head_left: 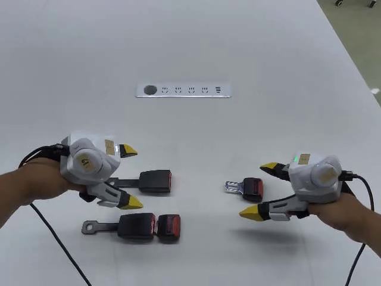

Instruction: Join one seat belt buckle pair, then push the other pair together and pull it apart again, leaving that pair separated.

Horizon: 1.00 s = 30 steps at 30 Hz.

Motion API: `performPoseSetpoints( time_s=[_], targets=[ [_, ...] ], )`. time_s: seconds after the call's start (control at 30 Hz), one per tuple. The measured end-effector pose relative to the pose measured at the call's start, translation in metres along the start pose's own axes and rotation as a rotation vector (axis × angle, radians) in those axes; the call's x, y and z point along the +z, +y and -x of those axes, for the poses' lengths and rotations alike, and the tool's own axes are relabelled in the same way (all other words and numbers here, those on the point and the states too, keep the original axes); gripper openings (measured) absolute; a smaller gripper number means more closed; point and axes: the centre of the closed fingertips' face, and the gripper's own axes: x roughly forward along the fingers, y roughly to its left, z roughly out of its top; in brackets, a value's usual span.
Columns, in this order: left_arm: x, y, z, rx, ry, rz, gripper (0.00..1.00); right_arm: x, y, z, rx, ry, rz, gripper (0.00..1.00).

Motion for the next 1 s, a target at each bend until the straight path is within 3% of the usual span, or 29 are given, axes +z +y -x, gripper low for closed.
performPoseSetpoints(
  time_s=[0.27, 0.5, 0.6, 0.8, 0.87, 1.0],
  targets=[
    [-0.009, 0.007, -0.019, -0.038, 0.020, -0.015, 0.72, -0.011, -0.004, -0.008, 0.042, 0.039, -0.015, 0.78],
    [-0.021, 0.005, -0.039, -0.085, 0.044, -0.014, 0.66, -0.021, -0.006, -0.013, 0.083, 0.078, 0.004, 0.71],
    [-0.025, 0.003, -0.047, -0.099, 0.053, -0.018, 0.65, -0.021, -0.009, -0.016, 0.091, 0.070, 0.014, 0.68],
    [-0.030, 0.000, -0.058, -0.127, 0.046, -0.011, 0.61, -0.023, -0.011, -0.016, 0.104, 0.067, 0.055, 0.54],
    [-0.029, -0.003, -0.059, -0.162, 0.023, 0.009, 0.59, -0.023, -0.009, -0.016, 0.119, 0.065, 0.059, 0.52],
    [-0.030, -0.001, -0.059, -0.166, 0.012, -0.009, 0.58, -0.024, -0.010, -0.016, 0.125, 0.080, 0.077, 0.46]
  ],
)
